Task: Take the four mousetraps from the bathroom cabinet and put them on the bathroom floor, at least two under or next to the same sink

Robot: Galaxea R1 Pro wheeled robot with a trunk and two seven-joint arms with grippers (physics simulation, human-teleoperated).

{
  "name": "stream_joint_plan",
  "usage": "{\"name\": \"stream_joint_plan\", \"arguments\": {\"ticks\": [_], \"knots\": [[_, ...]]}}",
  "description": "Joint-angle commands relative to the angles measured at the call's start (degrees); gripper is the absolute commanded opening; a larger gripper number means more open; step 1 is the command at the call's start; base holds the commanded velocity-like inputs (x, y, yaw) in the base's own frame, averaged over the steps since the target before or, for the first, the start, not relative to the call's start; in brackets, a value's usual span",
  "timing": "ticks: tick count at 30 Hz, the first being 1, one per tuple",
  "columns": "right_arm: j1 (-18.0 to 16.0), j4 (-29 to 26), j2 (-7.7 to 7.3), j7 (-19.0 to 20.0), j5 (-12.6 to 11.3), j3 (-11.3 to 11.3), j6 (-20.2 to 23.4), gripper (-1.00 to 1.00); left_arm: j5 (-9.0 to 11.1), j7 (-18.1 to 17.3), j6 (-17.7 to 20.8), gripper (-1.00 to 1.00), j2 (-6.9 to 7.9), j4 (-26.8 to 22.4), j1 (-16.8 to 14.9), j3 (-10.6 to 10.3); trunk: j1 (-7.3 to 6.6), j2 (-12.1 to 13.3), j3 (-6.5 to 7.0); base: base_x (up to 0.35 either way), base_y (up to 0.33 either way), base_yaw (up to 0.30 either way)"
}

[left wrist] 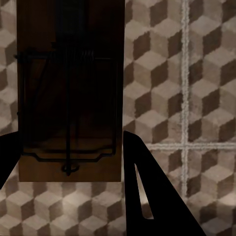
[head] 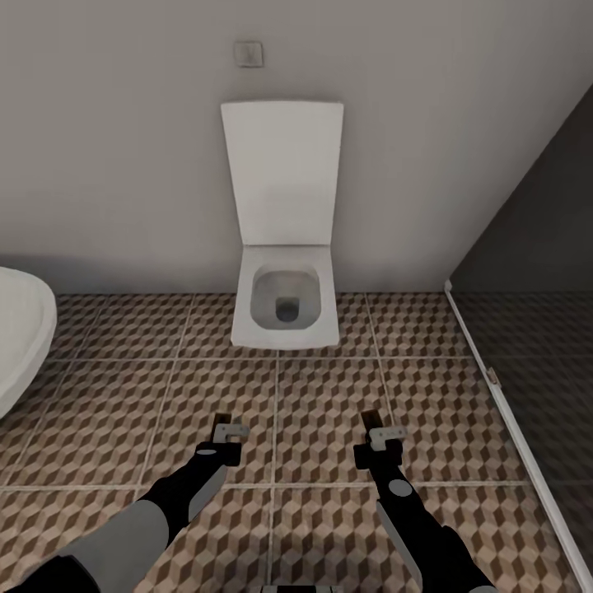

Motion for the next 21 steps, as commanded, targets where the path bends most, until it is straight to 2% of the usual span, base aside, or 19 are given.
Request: {"name": "stream_joint_plan", "arguments": {"ticks": [1, 21], "knots": [[0.0, -0.1, -0.04, -0.3, -0.5, 0.2, 0.3, -1.0, 0.3, 0.4, 0.3, -1.0, 0.05, -0.1, 0.0, -0.5, 0.22, -0.4, -0.3, 0.0, 0.0, 0.0], [0.0, -0.1, -0.04, -0.3, -0.5, 0.2, 0.2, -1.0, 0.3, 0.4, 0.3, -1.0, 0.05, -0.1, 0.0, -0.5, 4.61, -8.5, -5.47, 0.0, 0.0, 0.0]]}}
